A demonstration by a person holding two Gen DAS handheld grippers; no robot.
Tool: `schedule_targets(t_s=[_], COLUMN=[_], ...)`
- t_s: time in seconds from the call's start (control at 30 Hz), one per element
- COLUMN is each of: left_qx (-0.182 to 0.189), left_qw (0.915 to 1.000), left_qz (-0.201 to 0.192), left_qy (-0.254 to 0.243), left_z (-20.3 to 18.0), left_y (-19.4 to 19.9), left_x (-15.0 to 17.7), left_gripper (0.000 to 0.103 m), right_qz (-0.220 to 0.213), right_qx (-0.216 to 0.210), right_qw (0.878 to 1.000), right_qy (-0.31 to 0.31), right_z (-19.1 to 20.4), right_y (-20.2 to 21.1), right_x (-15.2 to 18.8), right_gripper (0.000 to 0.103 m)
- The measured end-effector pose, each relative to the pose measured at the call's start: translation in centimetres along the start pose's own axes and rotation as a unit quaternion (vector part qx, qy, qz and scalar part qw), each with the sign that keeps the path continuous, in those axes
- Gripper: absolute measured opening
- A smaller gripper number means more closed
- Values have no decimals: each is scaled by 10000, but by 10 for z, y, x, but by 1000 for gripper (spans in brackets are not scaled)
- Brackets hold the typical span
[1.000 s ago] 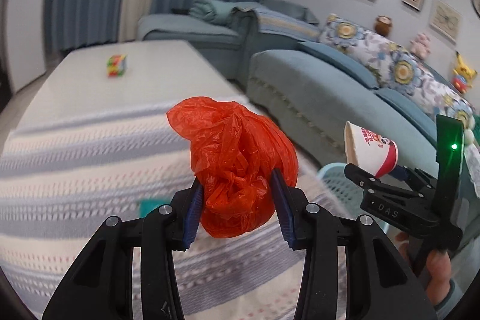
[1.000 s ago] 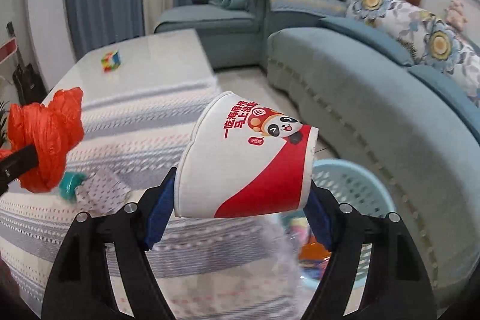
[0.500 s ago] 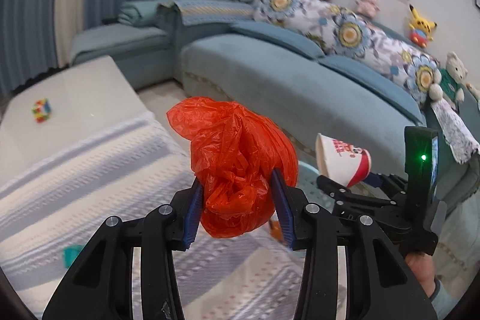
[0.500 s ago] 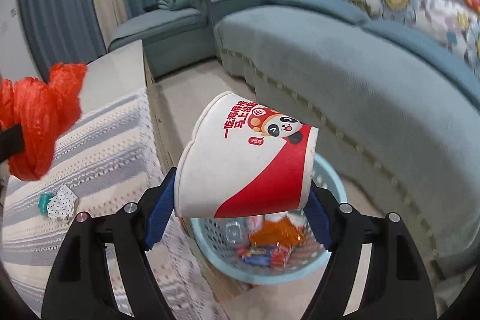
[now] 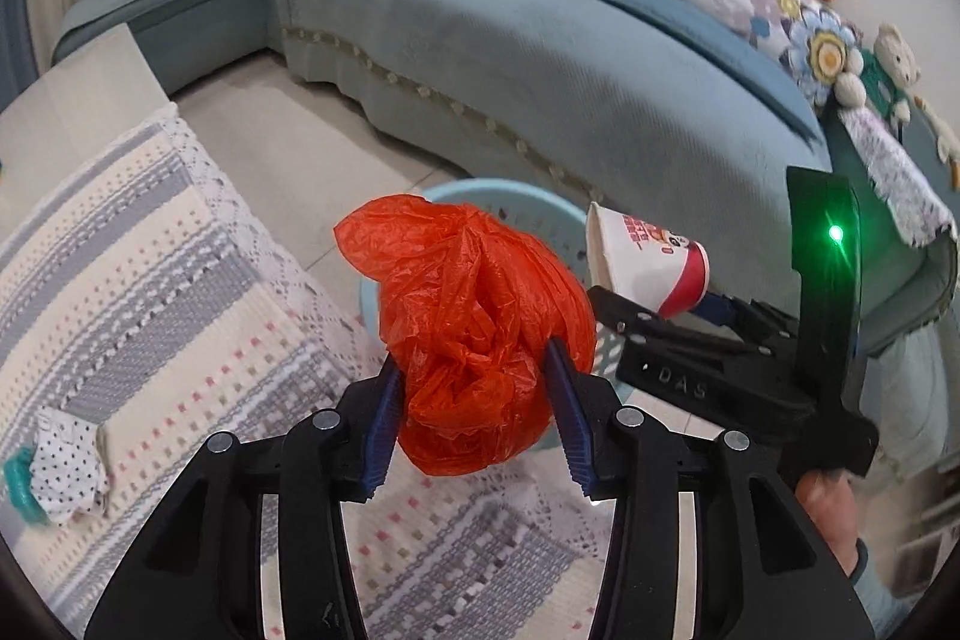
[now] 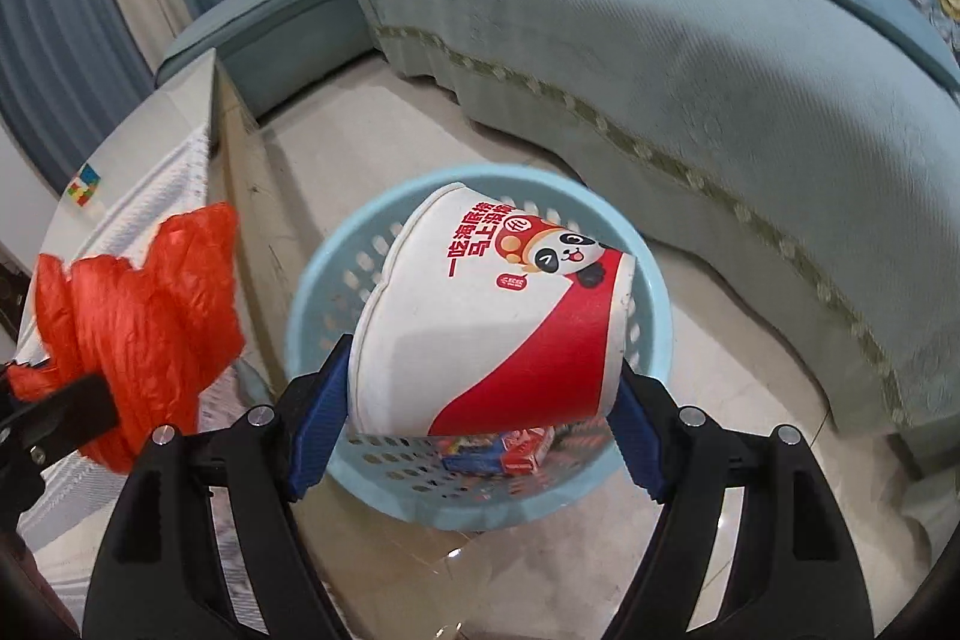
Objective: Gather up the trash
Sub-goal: 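Carry the bag and cup to the blue basket and release both, then grasp the teal packet with the left tool while the right tool approaches the dotted paper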
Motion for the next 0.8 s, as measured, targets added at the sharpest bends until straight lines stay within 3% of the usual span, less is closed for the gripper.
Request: schedule_targets(t_s=[0.17, 0.6, 0.8], left_qx=[-3, -79, -119], left_qw=[10000, 9999, 9997], left_qz=[-32, -58, -219], left_qy=[84, 94, 74], left_z=[5, 11, 10], left_y=[-3, 3, 16], left_x=[0, 5, 2], left_gripper=[58, 58, 58], right_qz=[140, 285, 139], right_qx=[-58, -229, -254], right_qw=[9997, 9991, 9996], right_qy=[-187, -216, 31], right_z=[-8, -13, 3], right_y=[-12, -19, -7], right_x=[9, 21, 20], right_gripper=[74, 75, 75])
Point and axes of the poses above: each gripper's, at about its wrist camera, not at the fingertips, and y roughly against the way its jaws point, z to its left, x to its underside, the point moved 6 cm from there along -y, roughly the way its jaws point, and after that the axes turned 3 degrees about z, right-handed, at the moved point
